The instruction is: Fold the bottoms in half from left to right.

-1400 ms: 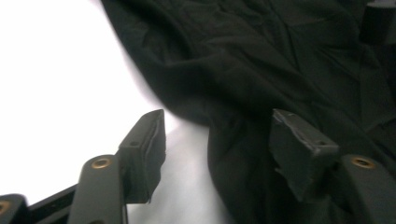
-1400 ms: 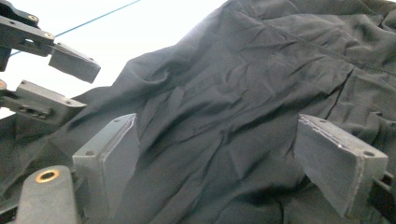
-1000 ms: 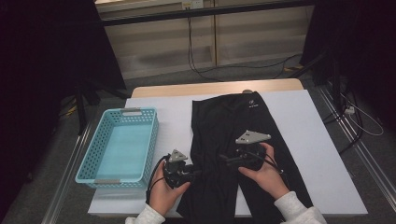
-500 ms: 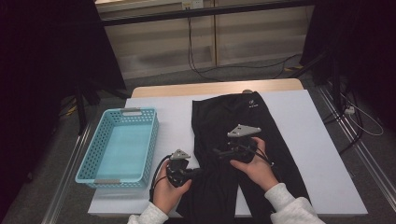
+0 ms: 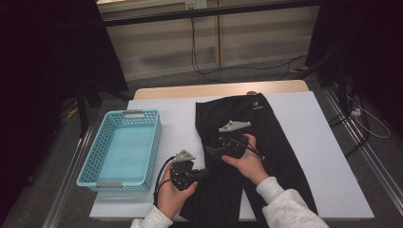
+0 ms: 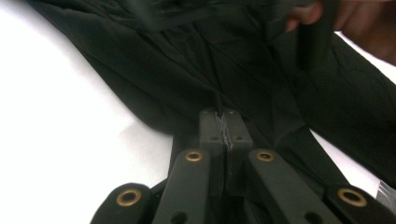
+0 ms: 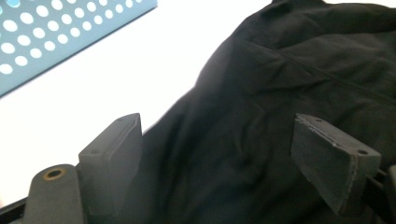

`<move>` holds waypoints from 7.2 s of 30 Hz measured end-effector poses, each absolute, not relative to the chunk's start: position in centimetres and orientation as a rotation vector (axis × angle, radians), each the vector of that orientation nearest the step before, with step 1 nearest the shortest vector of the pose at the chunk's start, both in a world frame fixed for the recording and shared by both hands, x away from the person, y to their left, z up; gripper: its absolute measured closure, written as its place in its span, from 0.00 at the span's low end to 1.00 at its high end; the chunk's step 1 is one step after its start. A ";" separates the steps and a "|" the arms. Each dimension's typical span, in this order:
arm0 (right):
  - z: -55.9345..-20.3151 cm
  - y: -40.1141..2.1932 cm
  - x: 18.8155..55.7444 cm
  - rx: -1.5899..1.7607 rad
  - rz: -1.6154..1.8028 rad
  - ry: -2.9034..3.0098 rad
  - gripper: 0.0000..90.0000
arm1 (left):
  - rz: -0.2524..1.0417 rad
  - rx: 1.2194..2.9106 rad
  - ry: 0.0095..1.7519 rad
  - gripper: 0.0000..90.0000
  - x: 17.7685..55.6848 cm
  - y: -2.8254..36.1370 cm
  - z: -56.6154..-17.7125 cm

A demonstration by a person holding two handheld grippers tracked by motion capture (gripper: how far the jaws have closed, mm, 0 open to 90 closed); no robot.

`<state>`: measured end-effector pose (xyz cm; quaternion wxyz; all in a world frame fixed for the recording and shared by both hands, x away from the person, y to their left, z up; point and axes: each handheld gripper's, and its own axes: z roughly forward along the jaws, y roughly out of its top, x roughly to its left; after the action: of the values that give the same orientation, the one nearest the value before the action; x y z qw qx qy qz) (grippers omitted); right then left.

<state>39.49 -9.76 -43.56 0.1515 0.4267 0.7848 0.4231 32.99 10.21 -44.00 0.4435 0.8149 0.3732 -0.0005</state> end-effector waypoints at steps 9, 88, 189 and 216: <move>-44.3 -7.3 41.6 1.247 1.218 2.289 0.33 | 0.000 2.016 0.895 0.99 32.8 10.1 -43.7; -42.0 -15.9 45.3 1.381 1.173 2.189 1.00 | -0.125 1.898 0.760 0.99 33.8 4.6 -40.4; -45.8 -28.2 26.7 1.499 0.977 2.143 0.84 | 0.234 2.108 0.814 0.13 39.1 10.3 -44.0; -44.9 -30.0 25.8 1.466 1.009 2.159 1.00 | 0.200 2.080 0.822 0.13 39.1 10.4 -43.6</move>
<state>25.77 -29.98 -44.92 0.1709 0.5162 0.7603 0.3553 39.07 10.44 -43.56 0.4332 0.8349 0.3300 0.0803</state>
